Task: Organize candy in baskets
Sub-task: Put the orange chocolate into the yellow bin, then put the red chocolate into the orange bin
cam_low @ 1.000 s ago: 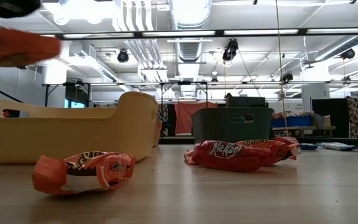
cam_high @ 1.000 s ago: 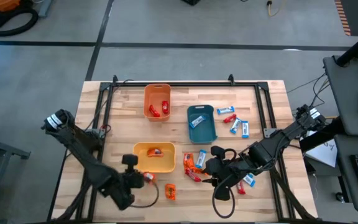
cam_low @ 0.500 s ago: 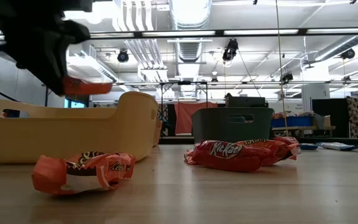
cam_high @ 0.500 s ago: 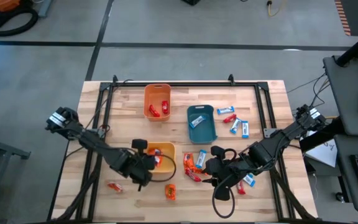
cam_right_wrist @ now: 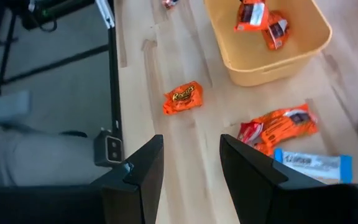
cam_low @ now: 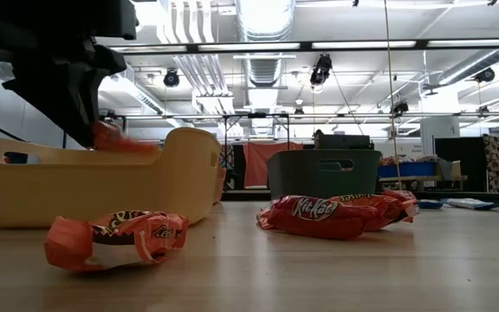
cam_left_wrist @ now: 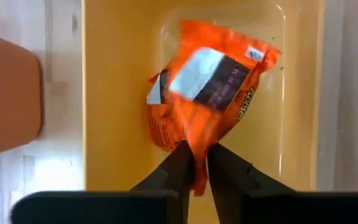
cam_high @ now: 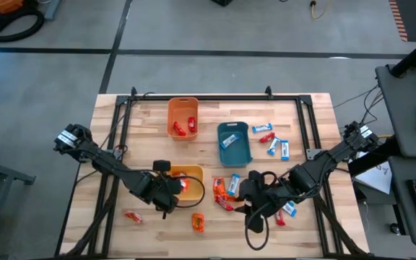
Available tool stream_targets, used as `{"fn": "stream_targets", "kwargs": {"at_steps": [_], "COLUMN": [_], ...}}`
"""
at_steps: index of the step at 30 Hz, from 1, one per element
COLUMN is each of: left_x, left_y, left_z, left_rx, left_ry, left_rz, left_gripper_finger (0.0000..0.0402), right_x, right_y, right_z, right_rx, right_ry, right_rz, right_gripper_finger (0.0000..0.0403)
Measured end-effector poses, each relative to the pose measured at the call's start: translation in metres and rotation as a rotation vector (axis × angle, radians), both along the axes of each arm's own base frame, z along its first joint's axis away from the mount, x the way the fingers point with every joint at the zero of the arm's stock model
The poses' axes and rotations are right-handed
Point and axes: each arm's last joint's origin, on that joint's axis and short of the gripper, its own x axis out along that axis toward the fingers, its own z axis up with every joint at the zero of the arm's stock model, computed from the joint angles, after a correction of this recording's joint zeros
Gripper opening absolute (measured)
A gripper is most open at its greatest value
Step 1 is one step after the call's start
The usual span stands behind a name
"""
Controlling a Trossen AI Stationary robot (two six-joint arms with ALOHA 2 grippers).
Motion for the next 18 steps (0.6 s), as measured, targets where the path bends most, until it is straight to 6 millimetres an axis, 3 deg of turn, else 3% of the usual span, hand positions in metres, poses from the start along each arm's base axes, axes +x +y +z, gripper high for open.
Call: {"fn": "stream_targets", "kwargs": {"at_steps": [8,18], "left_x": [0.0,-0.007], "left_y": [0.0,-0.012], "left_z": [0.0,0.014], "left_rx": [0.008,-0.032], "left_ry": [0.008,0.007], "left_rz": [-0.02,-0.164], "left_gripper_finger": [0.0085,0.0091], "right_x": [-0.007,-0.029], "right_y": [-0.004,-0.018], "right_z": [-0.007,-0.021], "right_rx": [0.042,0.012], "right_ry": [0.116,0.379], "right_rz": [-0.114,-0.337], "right_gripper_finger": [0.0148,0.0148]}}
